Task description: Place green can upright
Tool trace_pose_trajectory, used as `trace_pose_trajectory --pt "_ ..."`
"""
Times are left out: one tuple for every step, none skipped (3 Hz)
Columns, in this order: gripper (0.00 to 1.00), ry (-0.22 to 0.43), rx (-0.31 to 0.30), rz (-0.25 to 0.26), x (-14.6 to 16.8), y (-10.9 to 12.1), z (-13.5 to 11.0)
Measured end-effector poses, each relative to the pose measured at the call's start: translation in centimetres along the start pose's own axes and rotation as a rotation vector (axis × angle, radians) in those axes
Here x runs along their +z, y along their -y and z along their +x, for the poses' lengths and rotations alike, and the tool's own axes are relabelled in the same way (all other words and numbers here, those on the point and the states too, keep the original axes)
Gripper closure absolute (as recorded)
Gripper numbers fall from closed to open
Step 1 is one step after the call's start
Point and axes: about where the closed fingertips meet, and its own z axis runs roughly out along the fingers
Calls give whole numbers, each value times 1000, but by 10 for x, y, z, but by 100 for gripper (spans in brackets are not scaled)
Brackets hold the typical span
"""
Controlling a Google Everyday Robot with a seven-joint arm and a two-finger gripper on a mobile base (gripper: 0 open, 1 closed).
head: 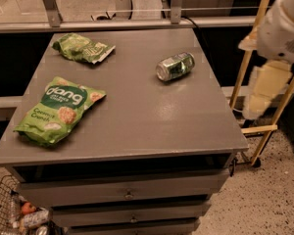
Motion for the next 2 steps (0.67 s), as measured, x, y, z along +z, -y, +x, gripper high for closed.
trace_pose_trajectory --pt "0 31 -145 -71 46 56 -34" --pt "0 62 -314 -81 88 123 -81"
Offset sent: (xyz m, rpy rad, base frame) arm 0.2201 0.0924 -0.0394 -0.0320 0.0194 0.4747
